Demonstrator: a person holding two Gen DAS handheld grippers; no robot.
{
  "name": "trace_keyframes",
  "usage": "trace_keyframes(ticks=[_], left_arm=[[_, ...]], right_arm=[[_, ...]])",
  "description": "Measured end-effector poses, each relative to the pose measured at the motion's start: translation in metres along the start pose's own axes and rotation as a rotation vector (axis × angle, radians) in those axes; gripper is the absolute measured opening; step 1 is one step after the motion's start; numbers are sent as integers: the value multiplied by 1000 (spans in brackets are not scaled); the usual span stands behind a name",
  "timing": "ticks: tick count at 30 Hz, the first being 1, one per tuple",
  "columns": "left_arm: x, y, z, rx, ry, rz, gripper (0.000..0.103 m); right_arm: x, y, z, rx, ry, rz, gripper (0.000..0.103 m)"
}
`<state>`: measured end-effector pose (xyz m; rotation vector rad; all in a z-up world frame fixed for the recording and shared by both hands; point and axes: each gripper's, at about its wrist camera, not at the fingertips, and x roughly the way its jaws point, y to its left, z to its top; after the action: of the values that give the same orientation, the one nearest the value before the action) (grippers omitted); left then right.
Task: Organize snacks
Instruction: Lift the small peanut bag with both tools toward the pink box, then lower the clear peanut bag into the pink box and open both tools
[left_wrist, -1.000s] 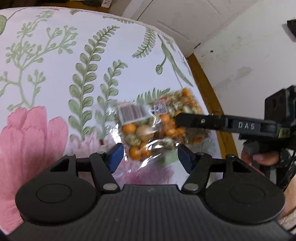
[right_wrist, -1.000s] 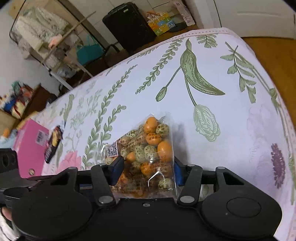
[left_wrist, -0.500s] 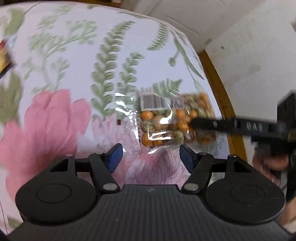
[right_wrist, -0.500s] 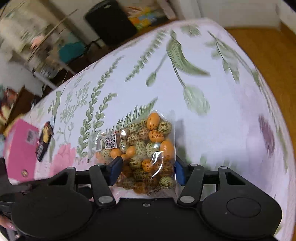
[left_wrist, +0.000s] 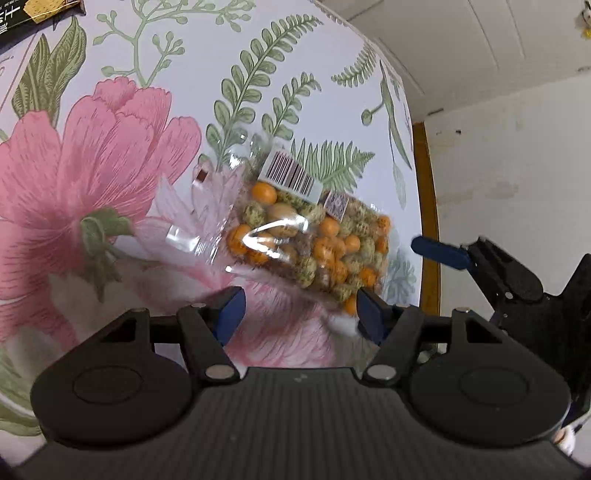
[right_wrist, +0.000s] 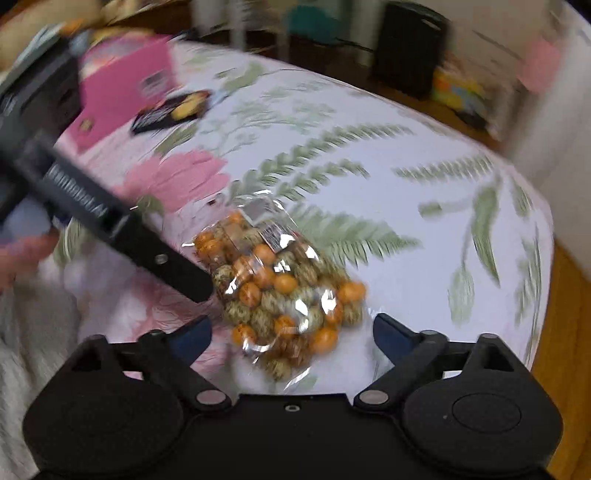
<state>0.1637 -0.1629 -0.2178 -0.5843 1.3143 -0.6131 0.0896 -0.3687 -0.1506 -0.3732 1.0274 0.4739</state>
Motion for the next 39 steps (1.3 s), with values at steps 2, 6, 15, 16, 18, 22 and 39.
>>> trace_keyframes(ticks=[2,6,15,16,18,22,39], left_arm=[[5,-4,2,-3,-24,2,64],[10,-10,5,10,-65,13,63],[19,-24,15,113,-89,28,64],[20,-23,15,116,-84,24,64],[17,-23,15,132,-66,24,63],[9,-17,12,118,0,14,55],[-118,-16,-18,185,14,60,55]], right_arm=[[14,4,9,-91,30,-14,97],[45,13,23,-271,101,-13,103],[50,-13,35,134,103,48,91],[48,-8,34,152,101,28,91],[44,2,31,219,94,2,90],[37,14,25,310,51,11,89],[-29,111,68,264,-20,16,90]])
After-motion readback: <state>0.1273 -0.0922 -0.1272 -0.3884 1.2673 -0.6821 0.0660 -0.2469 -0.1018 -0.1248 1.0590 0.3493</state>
